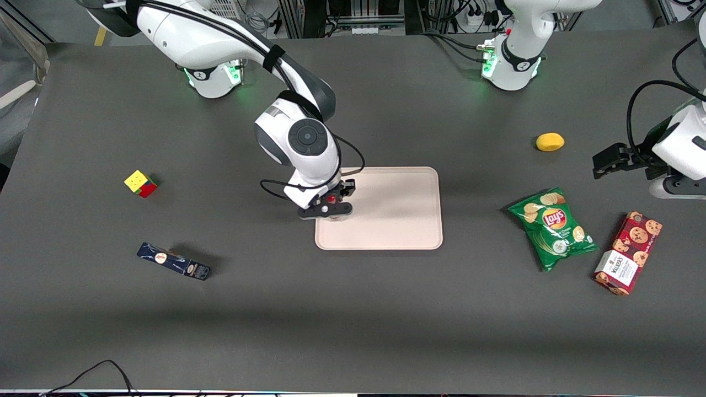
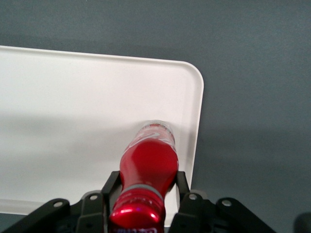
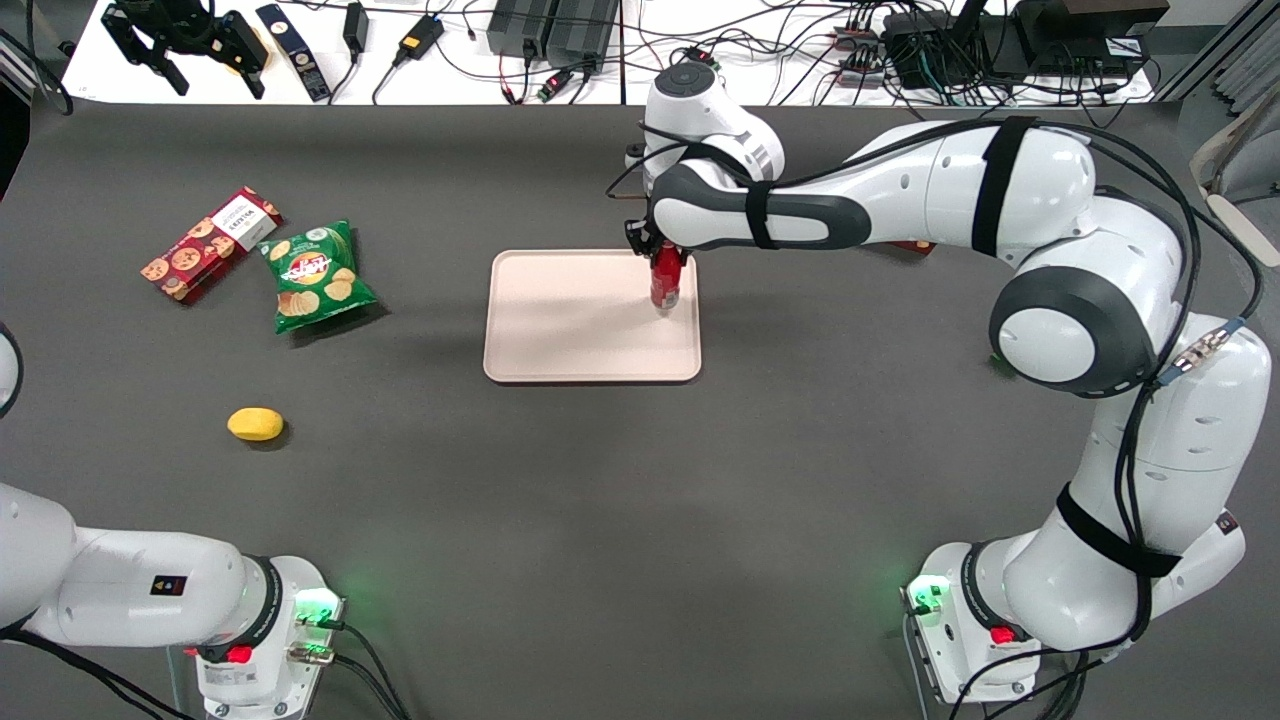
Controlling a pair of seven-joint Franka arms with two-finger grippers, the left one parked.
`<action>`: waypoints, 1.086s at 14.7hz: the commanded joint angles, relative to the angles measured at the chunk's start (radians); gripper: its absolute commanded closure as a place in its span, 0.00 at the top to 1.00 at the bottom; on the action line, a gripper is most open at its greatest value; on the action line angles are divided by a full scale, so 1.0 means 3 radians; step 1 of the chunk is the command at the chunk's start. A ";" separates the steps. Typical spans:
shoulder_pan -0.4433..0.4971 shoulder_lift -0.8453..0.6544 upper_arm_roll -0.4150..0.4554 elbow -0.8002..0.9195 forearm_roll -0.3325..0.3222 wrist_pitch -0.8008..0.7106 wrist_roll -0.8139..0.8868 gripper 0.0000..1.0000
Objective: Place coke bottle on tray
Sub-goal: 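Lower the bottle onto the tray and open the right gripper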
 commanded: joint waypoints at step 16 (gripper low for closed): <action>0.0011 0.0092 0.0015 0.0039 -0.0057 0.0051 0.0105 1.00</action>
